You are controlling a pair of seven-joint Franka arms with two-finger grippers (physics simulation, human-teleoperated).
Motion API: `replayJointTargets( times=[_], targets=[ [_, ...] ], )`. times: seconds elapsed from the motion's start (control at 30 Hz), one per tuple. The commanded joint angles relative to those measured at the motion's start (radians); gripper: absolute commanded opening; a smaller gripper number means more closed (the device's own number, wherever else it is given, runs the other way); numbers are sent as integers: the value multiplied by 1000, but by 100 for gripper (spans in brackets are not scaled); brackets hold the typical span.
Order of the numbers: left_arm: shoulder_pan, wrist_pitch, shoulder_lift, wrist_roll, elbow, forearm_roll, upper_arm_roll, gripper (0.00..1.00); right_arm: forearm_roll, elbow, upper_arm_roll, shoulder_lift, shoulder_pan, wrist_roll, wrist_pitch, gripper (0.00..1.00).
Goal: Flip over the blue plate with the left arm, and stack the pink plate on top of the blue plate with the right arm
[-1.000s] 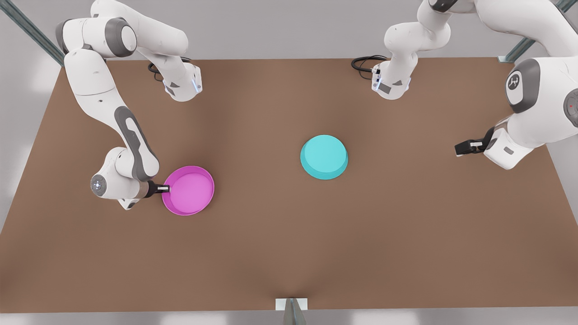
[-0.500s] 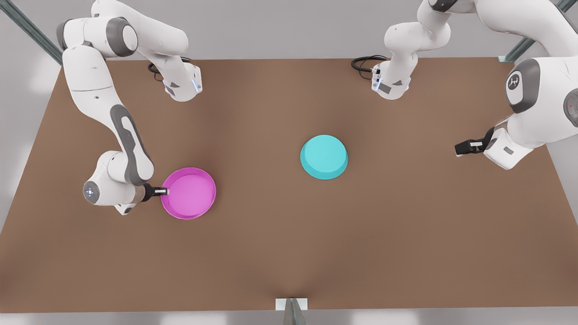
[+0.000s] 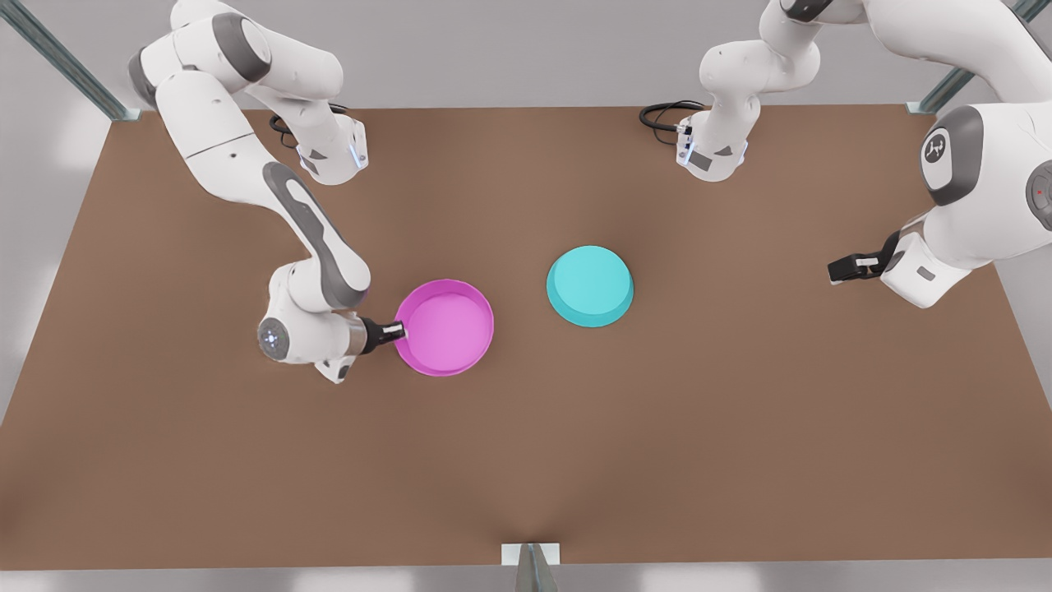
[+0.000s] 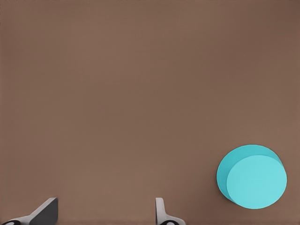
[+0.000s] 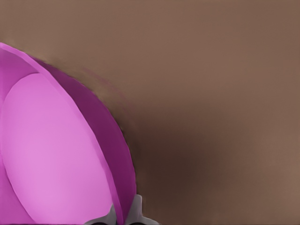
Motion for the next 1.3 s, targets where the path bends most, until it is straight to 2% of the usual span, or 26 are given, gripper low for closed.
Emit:
replayJointTargets(
  times=[0.0, 0.13, 0.3, 0.5, 0.63, 1.03, 1.07, 1.1, 1.13, 1.2, 1.27],
  targets=[
    [0, 0, 0, 0, 0, 0, 0, 100, -7, -1, 1, 0, 10, 10, 6, 21],
    [0, 0, 0, 0, 0, 0, 0, 100, 65, -9, 2, 2, 208, 69, 113, 21],
    [2, 0, 0, 0, 0, 0, 0, 100, 67, -1, 2, 5, 348, 172, 221, 21],
    [2, 0, 0, 0, 0, -1, 1, 100, 64, 126, -3, 92, 506, 338, 274, 21],
    [2, 0, 1, 0, 0, -1, 2, 100, 64, 120, -4, 126, 557, 372, 346, 21],
    [2, -2, 1, 2, 0, -1, 3, 100, 52, 106, -15, 155, 586, 381, 369, 21],
    [2, -2, 1, 0, 0, -1, 3, 100, 52, 108, -15, 155, 586, 385, 371, 41],
    [2, -2, 1, 0, 0, -1, 3, 100, 52, 108, -15, 160, 586, 387, 371, 66],
    [2, -2, 1, 0, 0, -1, 3, 100, 52, 108, -15, 160, 586, 386, 371, 79],
    [2, -2, 1, 2, 0, -1, 3, 100, 52, 108, -18, 160, 586, 387, 371, 100],
    [2, -3, 1, 0, 0, -1, 3, 100, 50, 110, -18, 160, 586, 386, 371, 100]
  ],
)
